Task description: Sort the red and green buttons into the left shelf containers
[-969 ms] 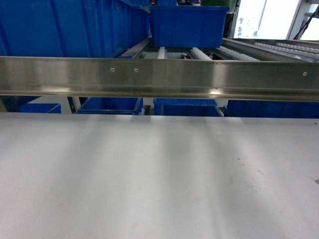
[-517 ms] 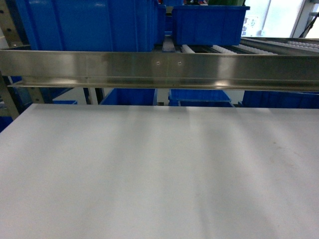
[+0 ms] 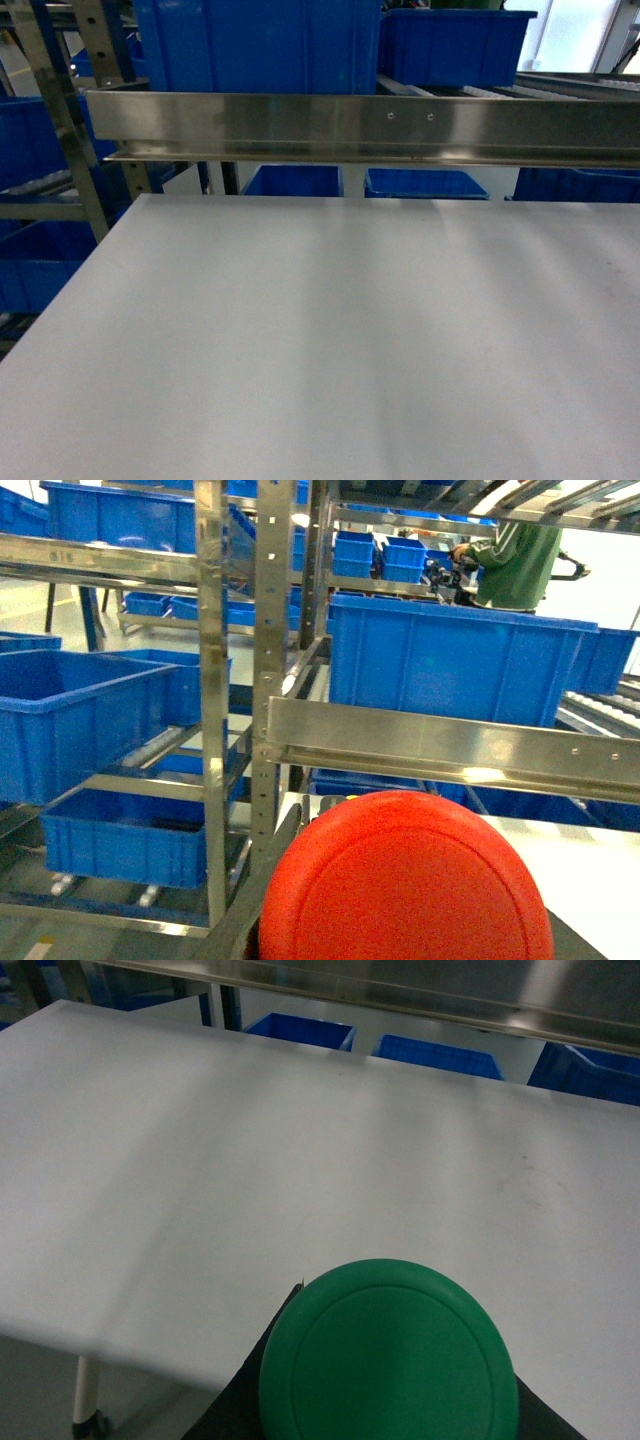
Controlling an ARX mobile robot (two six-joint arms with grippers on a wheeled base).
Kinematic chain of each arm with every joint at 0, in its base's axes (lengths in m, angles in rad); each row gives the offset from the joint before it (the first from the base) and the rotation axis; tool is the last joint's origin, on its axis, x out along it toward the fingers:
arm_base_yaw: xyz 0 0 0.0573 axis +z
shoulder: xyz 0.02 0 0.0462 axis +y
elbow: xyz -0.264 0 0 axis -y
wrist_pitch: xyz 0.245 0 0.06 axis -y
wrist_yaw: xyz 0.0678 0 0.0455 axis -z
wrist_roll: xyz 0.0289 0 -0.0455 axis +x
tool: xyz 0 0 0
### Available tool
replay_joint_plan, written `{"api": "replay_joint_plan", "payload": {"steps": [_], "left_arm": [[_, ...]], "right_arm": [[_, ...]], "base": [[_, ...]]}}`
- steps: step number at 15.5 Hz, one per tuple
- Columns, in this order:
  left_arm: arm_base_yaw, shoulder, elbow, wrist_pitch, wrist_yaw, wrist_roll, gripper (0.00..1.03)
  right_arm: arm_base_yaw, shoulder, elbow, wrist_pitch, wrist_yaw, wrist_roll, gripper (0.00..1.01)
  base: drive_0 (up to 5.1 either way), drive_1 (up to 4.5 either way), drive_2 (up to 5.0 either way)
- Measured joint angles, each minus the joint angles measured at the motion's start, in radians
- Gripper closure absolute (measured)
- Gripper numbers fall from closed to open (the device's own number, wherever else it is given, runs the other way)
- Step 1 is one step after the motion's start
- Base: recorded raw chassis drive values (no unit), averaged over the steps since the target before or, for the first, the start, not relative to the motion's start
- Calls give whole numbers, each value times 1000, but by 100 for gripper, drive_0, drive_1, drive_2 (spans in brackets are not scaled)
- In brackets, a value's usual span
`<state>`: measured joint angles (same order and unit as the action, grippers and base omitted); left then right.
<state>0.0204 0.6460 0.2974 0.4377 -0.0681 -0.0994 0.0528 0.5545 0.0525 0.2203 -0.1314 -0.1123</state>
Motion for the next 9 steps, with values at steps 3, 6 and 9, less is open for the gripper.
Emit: {"api": "replay_joint_plan", "payload": {"steps": [3, 6, 9], "left_arm": [[1, -1, 0, 3, 1, 1, 77], [0, -1, 0, 2, 1, 2, 77], [0, 0, 0, -2, 0, 2, 77]], "right_arm": [[0, 0, 0, 0, 0, 0, 75], [0, 0, 0, 0, 0, 0, 75], [0, 0, 0, -2, 0, 0, 75]], "base": [[-488, 284, 221], [-470, 365, 140], [-485, 351, 124]]}}
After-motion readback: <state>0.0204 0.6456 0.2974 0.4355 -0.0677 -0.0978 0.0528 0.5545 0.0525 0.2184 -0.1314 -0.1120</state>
